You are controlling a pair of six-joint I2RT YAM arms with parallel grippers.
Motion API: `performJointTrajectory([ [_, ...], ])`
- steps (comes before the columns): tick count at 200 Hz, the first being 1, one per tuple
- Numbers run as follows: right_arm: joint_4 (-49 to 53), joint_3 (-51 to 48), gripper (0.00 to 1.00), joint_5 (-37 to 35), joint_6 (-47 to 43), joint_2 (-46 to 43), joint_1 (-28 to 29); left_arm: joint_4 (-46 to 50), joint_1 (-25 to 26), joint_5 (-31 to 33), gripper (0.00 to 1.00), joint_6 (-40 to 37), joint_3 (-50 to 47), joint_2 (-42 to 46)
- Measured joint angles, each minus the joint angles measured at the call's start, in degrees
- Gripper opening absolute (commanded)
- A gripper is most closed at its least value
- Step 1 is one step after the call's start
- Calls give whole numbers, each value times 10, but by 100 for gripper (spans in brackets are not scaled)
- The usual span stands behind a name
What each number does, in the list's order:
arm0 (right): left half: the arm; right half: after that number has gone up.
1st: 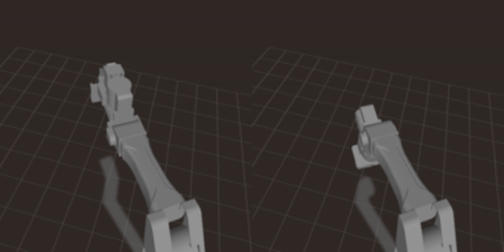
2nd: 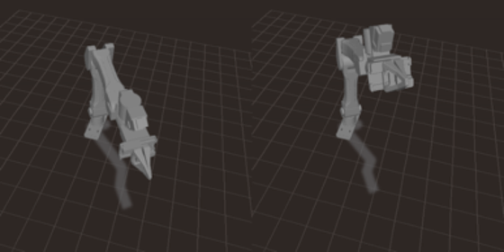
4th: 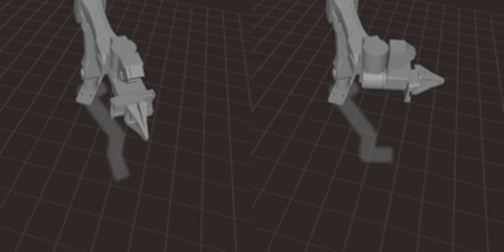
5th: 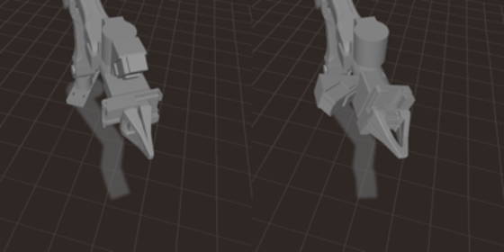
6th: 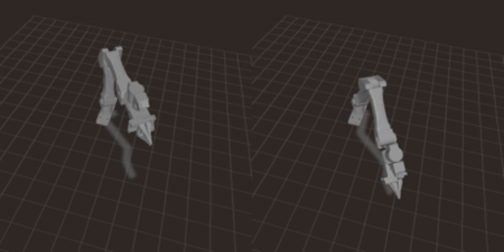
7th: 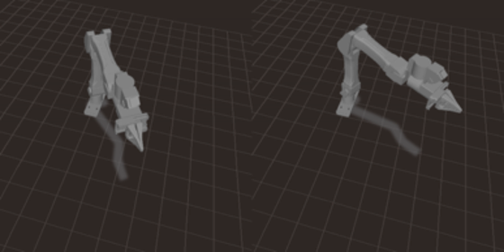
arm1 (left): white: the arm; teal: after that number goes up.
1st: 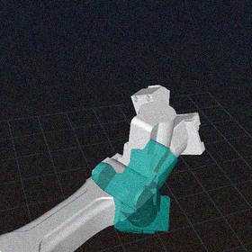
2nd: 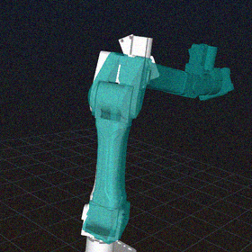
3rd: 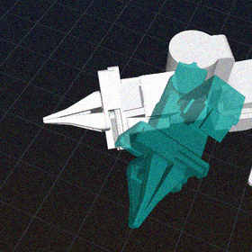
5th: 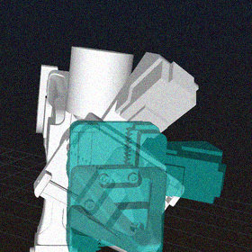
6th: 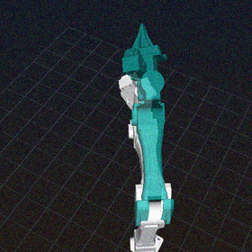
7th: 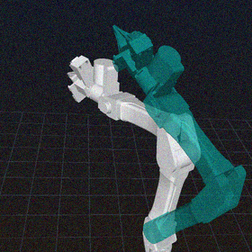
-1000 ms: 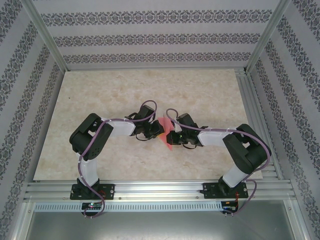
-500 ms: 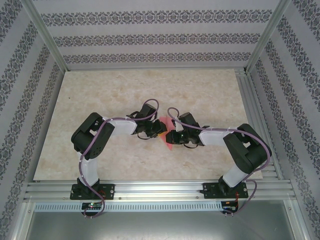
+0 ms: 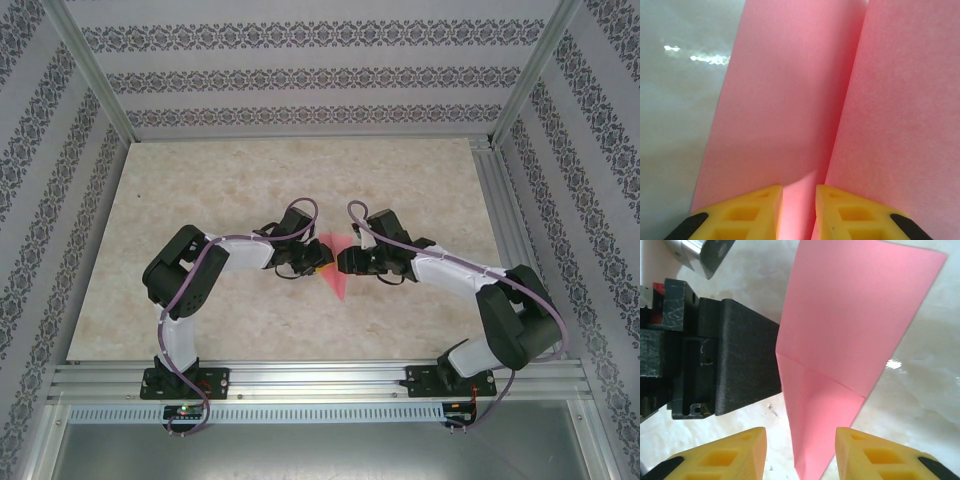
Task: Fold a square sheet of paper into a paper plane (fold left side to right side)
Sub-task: Fourth fold the wing at the center of the table.
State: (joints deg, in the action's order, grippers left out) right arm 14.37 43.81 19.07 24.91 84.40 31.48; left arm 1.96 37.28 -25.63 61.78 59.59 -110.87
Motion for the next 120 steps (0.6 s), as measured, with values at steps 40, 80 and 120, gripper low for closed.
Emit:
performJointTrajectory([
  [40,24,1,43,-56,5,2,38,2,0,0,27,0,1,0],
  [80,-12,1,40,-32,16,6,17,8,0,0,27,0,5,-1],
  [120,-57,2,36,17,24,23,-17,8,0,0,27,0,5,-2],
])
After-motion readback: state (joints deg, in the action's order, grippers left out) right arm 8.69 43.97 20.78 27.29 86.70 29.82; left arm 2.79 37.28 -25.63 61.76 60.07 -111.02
